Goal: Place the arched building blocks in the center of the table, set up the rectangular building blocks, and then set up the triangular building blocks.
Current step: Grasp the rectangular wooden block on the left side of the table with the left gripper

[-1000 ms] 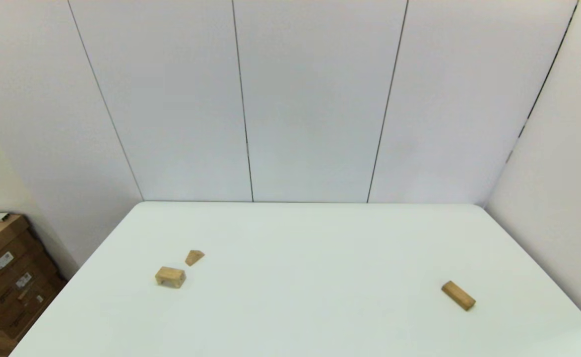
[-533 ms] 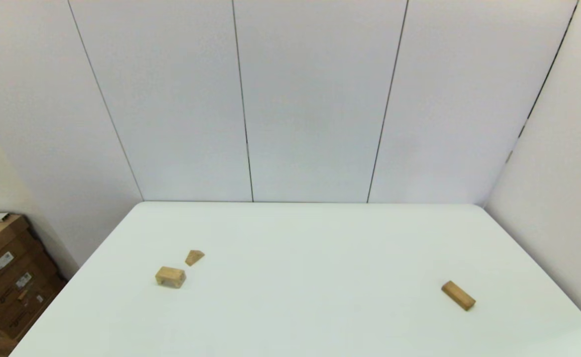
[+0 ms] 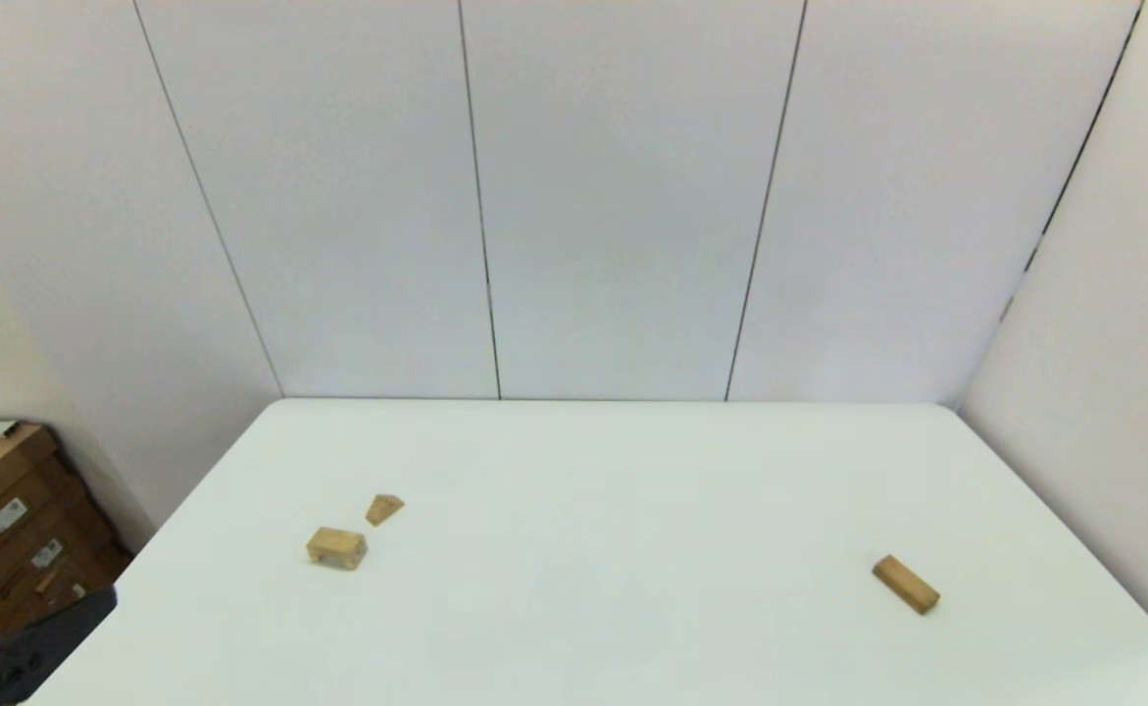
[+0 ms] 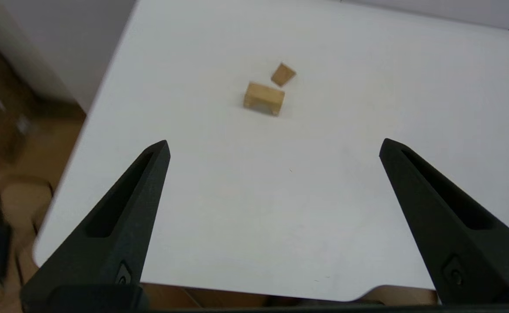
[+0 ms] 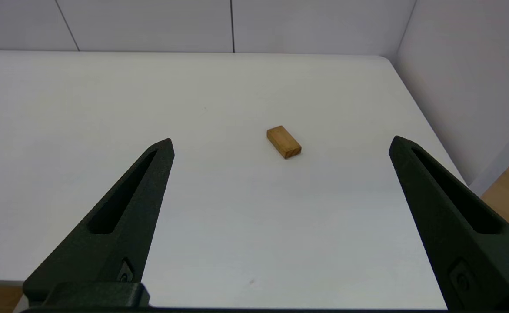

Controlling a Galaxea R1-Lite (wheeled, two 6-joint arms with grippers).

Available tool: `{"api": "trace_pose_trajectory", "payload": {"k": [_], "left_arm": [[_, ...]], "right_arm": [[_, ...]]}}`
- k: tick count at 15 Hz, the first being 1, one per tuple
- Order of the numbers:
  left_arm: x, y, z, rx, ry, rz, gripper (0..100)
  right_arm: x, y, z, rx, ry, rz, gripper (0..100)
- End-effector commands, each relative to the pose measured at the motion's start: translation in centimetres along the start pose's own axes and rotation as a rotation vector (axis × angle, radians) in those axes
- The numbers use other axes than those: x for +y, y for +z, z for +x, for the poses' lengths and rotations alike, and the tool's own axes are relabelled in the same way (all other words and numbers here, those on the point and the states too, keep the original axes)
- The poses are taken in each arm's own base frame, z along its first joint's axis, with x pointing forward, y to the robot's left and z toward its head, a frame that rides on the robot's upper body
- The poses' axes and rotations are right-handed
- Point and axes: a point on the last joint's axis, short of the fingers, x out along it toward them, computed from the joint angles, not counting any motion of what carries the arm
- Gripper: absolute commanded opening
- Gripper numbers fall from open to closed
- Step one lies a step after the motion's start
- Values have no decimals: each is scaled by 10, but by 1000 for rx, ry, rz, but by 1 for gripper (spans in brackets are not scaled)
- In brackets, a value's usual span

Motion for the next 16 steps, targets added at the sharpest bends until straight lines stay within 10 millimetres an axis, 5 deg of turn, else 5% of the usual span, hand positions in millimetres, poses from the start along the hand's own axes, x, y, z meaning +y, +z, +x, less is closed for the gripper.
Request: {"api": "trace_pose_trajectory", "payload": {"k": [1,8,16], "left_arm": [[-11,33,101,352,89,-220,100],[-15,12,216,639,290,-506,100],[-19,17,283,787,448,-624,100]], "right_arm": [[0,0,0,1,1,-1,100],[0,0,0,1,1,-1,100],[0,0,0,1,1,-1,100]]}}
